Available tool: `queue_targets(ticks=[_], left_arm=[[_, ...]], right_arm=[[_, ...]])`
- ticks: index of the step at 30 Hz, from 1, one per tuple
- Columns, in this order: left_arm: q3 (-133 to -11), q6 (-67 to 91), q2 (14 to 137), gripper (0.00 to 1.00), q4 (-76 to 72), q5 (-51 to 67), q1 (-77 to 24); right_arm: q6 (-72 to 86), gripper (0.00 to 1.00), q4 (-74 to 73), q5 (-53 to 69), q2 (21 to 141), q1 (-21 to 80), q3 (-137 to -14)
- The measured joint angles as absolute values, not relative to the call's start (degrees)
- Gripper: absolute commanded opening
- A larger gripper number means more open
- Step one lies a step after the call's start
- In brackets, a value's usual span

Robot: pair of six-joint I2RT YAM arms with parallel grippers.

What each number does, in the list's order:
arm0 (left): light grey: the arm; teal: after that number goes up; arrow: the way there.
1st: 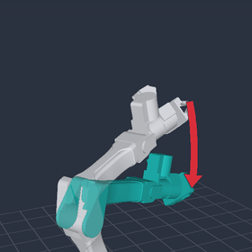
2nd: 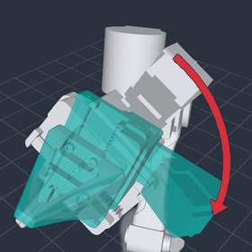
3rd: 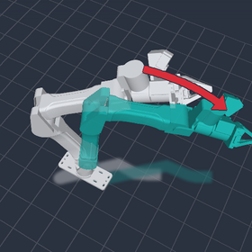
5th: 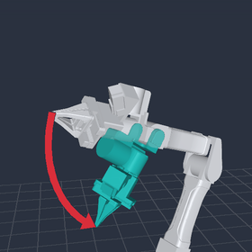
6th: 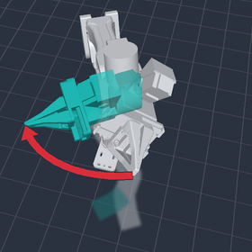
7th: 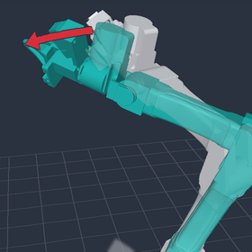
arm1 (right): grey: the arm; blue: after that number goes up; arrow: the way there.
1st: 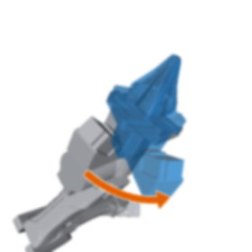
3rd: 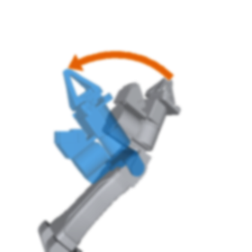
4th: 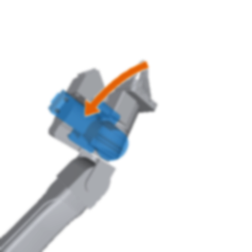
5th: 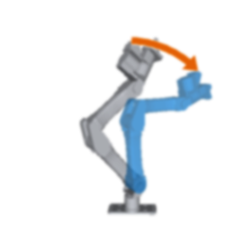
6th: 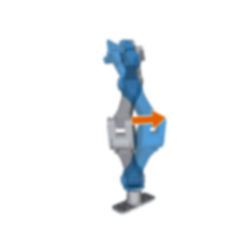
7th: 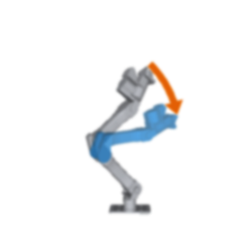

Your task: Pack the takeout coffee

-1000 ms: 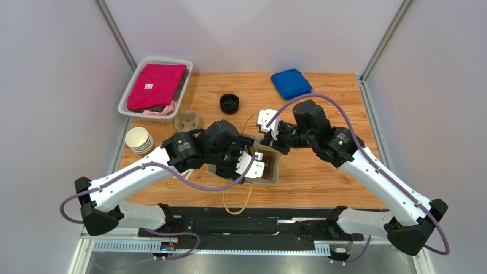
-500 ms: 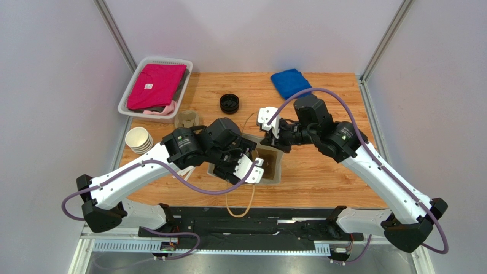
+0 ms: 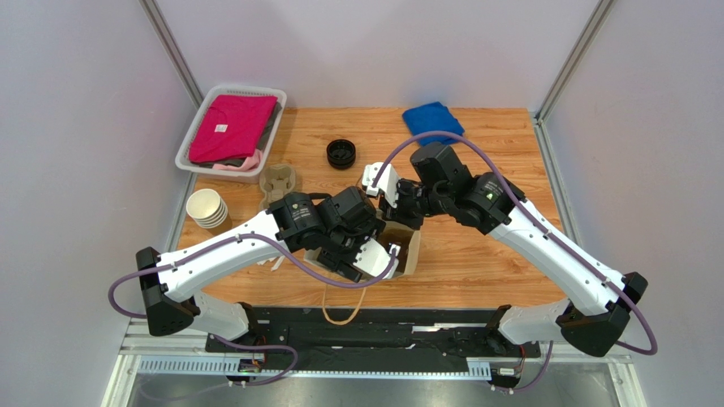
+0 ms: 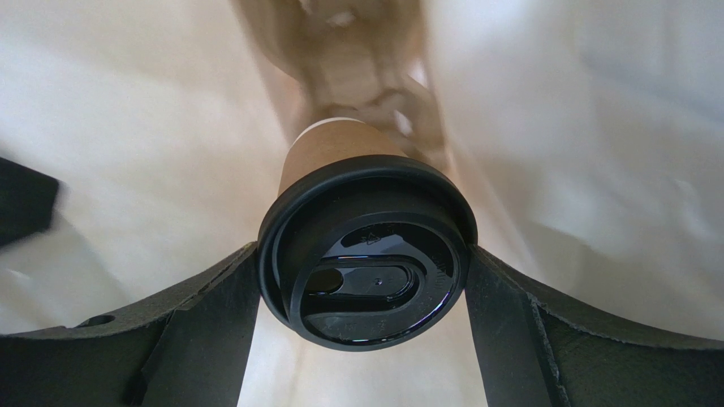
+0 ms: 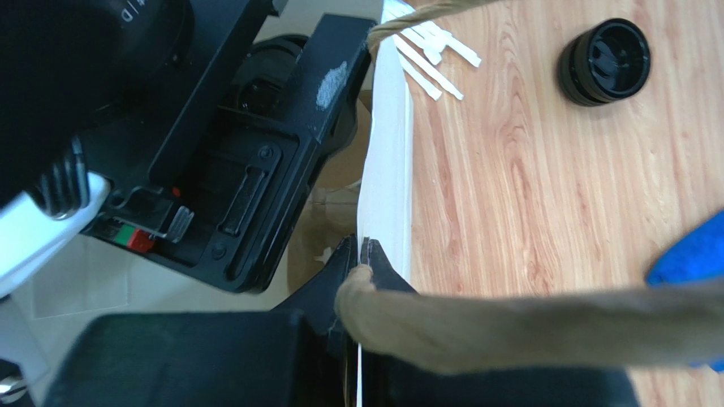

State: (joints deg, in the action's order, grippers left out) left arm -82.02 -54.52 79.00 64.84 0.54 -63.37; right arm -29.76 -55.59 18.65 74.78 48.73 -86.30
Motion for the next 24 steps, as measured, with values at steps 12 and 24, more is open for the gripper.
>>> queue_targets(ticks=[12,24], left_arm=[[-73.1,-51.9,80.3,0.01,59.6,-5.2,-63.4],[-73.2,-49.6,83.6,0.01,55.7,-8.6,-64.0]], right_arm=[[-30.1,0.0,-52.1,12.0,70.7,51.4,-80.6],[-30.0,0.0,-49.2,12.6,67.1,51.2,-76.0]])
